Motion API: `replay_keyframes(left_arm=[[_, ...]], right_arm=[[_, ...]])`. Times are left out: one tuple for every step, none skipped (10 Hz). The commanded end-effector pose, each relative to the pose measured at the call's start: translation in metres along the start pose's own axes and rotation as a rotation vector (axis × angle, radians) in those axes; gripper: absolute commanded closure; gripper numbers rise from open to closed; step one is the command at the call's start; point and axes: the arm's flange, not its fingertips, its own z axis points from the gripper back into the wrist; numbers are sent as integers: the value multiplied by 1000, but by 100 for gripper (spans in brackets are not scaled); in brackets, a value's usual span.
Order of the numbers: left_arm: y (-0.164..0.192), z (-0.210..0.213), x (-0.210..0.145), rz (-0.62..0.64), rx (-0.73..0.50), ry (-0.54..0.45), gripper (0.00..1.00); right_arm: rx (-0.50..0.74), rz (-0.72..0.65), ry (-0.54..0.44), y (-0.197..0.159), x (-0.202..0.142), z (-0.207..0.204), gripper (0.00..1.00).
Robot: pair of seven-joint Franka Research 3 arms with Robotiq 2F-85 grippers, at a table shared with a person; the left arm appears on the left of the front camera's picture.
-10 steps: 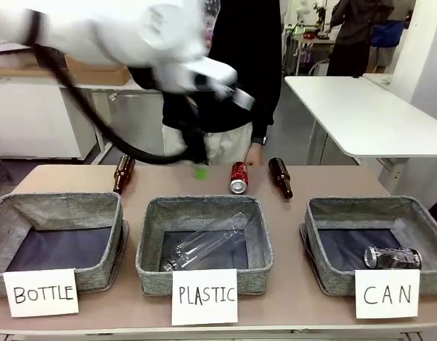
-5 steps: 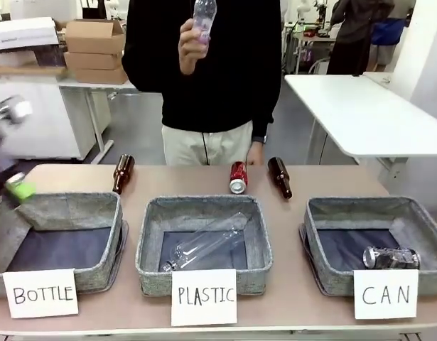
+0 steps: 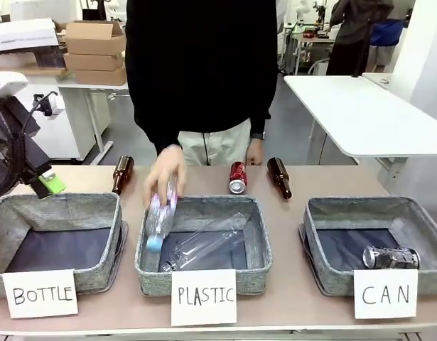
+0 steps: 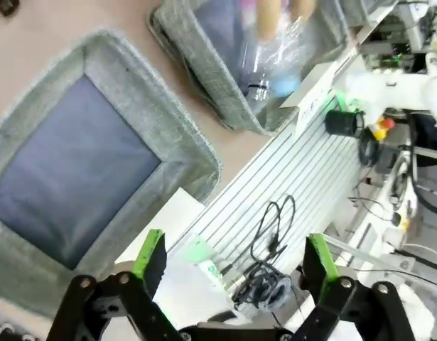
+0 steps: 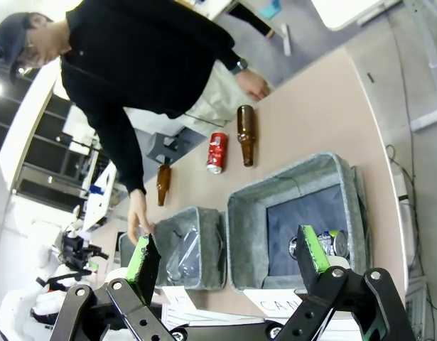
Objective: Sort the can waste into the basket.
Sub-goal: Pick up the can waste from the table and place it in the right Fabric basket.
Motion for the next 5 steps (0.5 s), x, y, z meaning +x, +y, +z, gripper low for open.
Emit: replay_keyframes(left_arm=[[16, 7, -8, 23, -1, -21, 0], [16, 7, -8, 23, -1, -21, 0], [16, 7, -8, 23, -1, -21, 0], [16, 7, -8, 23, -1, -21, 0], [16, 7, -8, 23, -1, -21, 0]], right_arm=[[-6, -17, -2, 2, 1, 0, 0], [-6, -17, -2, 2, 1, 0, 0], [-6, -17, -2, 2, 1, 0, 0], [-6, -17, -2, 2, 1, 0, 0], [-6, -17, -2, 2, 1, 0, 0]])
